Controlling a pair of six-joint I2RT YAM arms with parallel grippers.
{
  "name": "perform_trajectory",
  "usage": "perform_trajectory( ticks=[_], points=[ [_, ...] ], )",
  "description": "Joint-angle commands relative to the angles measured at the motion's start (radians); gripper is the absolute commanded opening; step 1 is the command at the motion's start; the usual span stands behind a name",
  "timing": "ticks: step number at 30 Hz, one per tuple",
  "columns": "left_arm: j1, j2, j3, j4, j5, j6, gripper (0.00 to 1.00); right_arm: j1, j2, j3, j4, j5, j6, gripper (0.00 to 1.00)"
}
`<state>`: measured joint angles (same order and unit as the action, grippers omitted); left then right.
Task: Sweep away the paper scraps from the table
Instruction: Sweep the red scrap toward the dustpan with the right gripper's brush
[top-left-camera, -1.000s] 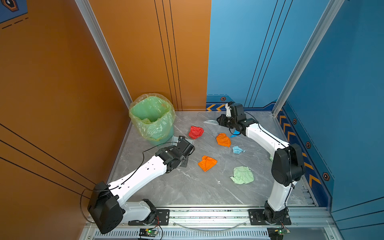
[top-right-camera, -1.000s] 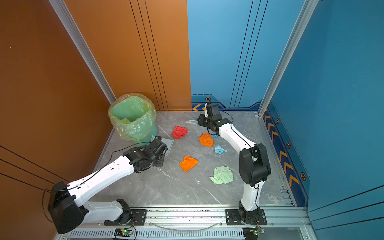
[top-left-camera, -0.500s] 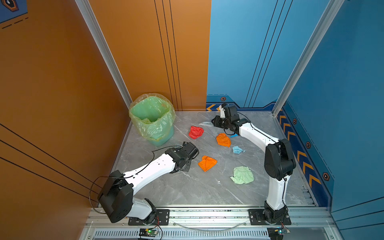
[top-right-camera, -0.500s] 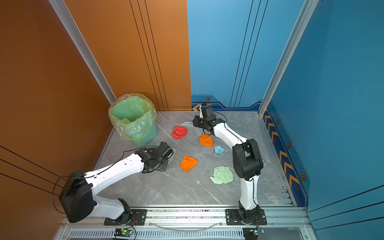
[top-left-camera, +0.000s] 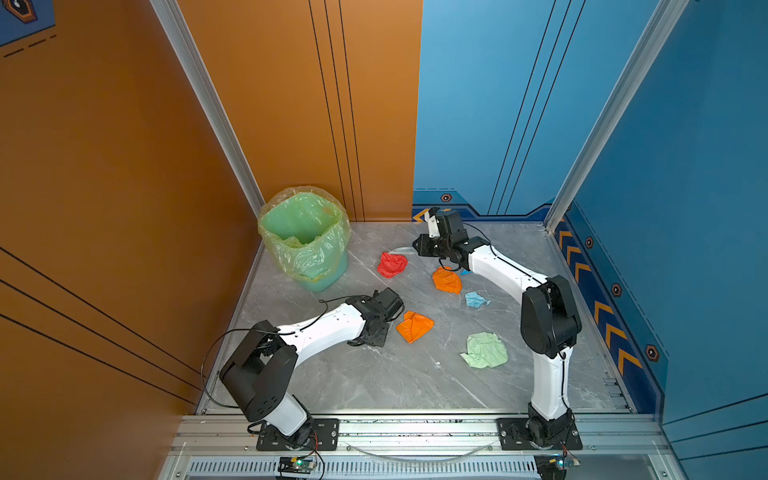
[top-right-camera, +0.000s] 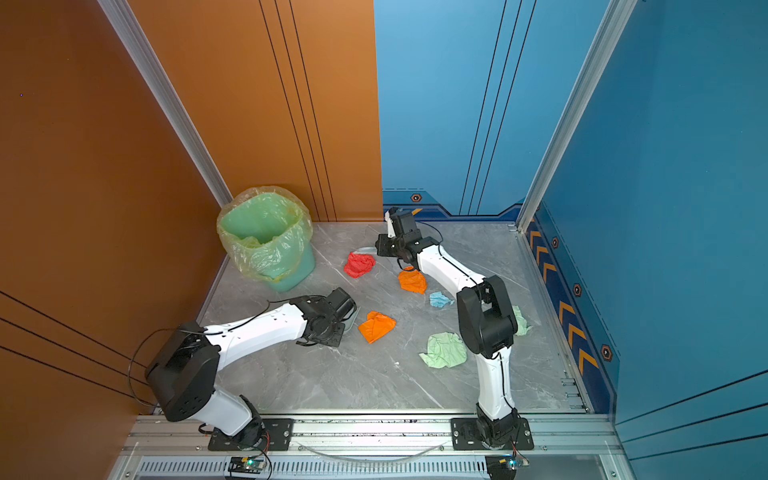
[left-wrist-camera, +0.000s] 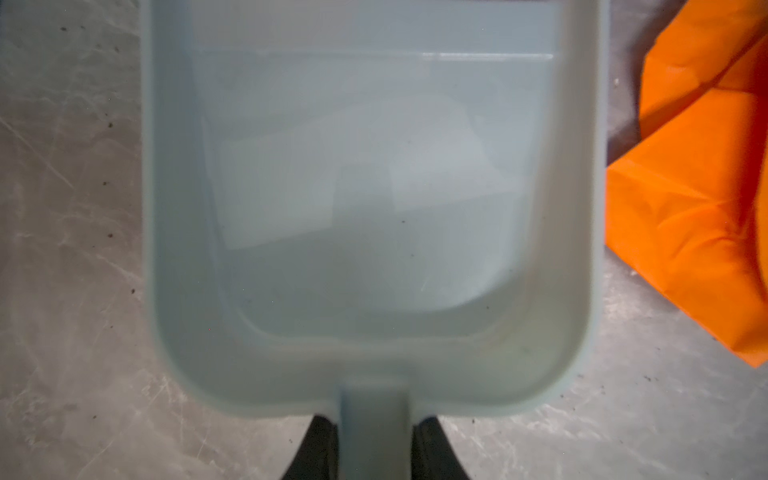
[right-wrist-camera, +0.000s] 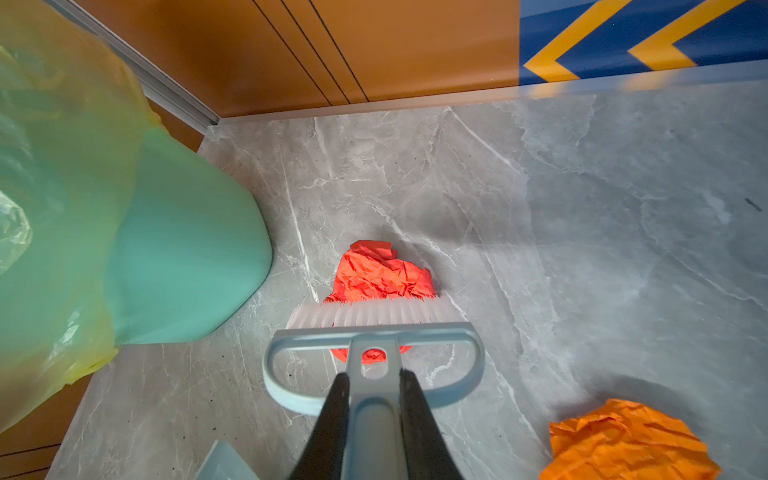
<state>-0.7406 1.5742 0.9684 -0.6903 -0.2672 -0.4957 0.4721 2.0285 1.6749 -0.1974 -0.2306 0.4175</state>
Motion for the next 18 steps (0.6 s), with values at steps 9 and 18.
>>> perform_trajectory(
  ticks=[9,18],
  points=[
    [0.013,0.074,-0.017,0.066,0.027,-0.026,0.0,0.005,0.111,0.114,-0.08,-0.021,-0.091,0.0],
    [0.059,0.115,0.014,0.066,0.054,0.017,0.0,0.04,0.161,0.151,-0.222,-0.033,-0.16,0.0]
  ],
)
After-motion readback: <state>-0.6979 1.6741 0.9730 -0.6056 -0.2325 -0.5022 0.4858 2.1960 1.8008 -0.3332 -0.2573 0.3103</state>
